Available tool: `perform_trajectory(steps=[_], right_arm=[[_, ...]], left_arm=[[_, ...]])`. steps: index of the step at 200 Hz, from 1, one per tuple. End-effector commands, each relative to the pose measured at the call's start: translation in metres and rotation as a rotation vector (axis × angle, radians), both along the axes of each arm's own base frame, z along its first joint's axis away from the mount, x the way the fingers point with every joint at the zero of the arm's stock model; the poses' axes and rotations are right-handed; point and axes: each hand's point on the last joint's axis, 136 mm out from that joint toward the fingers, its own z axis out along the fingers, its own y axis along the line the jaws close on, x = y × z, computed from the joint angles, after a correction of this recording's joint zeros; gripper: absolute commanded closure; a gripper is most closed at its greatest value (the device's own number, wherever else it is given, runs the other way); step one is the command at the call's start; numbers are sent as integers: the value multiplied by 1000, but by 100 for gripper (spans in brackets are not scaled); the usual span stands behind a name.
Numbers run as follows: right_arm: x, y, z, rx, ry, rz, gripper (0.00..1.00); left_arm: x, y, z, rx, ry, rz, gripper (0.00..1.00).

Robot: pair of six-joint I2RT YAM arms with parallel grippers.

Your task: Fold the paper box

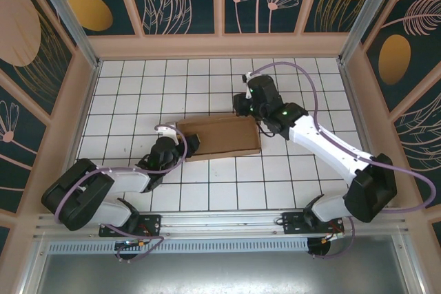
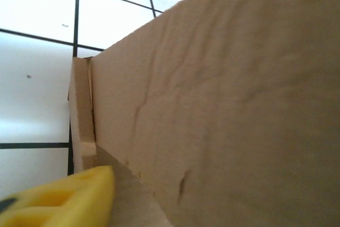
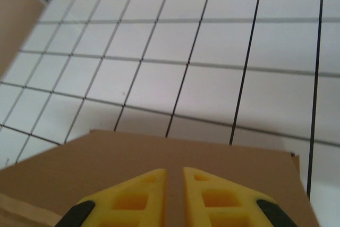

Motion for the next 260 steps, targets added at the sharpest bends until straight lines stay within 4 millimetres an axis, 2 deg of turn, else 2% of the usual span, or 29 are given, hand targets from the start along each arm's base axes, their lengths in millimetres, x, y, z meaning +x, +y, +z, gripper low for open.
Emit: perform_trajectory(steps=[1, 47, 67, 95, 137, 164, 182, 199, 218, 245, 260], right_arm=[[-8, 0, -15, 4, 71, 4, 84], [-14, -9, -41, -21, 99, -11, 84], [-16, -11, -46, -21, 99, -14, 83], [-18, -13, -48, -41, 82, -3, 80], [-18, -20, -43, -54, 42, -2, 79], [-15, -22, -34, -59, 13, 3, 79], [-14, -23, -32, -64, -2, 13, 79], [-10, -28, -25, -73, -27, 2, 79], [-3, -41, -16, -96, -28, -54, 79], [-2, -55, -10, -193, 45, -41, 72], [-1, -69, -2, -280, 66, -80, 67]], left_arm=[[-11, 7, 0, -40, 19, 12, 1], [-29, 23, 12, -85, -6, 31, 1], [-37, 29, 7, -74, 54, 44, 1], [-49, 43, -1, -53, 204, 121, 1], [-74, 65, 19, -181, 288, 218, 1], [-88, 84, 13, -155, 323, 278, 1], [-92, 85, 9, -128, 341, 269, 1], [-92, 72, 17, -136, 355, 201, 1], [-91, 74, 31, -51, 390, 208, 1], [-83, 81, 78, 109, 357, 191, 1], [-84, 76, 104, 176, 334, 114, 1]])
